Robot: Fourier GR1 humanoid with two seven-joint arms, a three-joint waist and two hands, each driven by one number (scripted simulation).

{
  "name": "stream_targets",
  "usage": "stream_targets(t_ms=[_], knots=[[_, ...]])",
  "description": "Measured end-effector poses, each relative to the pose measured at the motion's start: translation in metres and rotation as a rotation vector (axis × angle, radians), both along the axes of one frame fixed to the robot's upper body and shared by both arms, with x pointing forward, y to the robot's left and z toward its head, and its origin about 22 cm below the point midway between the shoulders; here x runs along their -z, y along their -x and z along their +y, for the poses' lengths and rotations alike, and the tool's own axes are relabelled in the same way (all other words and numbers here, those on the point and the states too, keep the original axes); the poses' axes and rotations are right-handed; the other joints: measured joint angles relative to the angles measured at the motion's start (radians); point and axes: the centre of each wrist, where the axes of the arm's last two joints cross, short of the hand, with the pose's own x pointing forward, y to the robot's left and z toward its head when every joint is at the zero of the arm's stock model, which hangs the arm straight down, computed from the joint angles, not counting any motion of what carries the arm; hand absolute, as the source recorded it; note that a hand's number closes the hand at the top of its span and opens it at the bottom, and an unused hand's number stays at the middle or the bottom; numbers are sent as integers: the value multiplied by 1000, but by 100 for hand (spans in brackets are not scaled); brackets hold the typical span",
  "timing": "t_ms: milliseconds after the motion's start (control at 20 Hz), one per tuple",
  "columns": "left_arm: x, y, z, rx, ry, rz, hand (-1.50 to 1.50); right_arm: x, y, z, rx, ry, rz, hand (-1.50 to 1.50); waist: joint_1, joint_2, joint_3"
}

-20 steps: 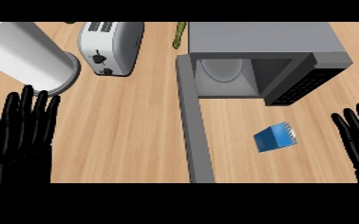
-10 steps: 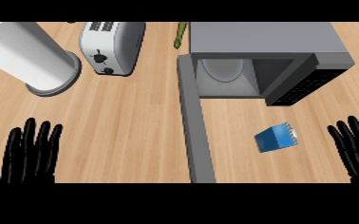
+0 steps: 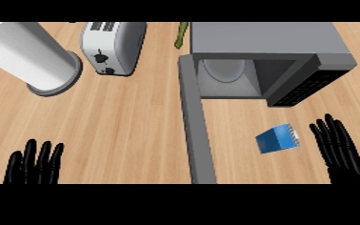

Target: Pick up the milk, place it into the microwave and close the microwave

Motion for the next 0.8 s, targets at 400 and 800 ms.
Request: stream_targets(t_ms=[400, 800], knots=[[19, 12, 1, -6, -9, -6, -150, 54, -11, -11, 118, 18, 25, -150, 1, 1, 0], [21, 29, 2, -2, 1, 3, -150, 103, -28, -26, 171, 45, 56, -150, 3, 1, 0]])
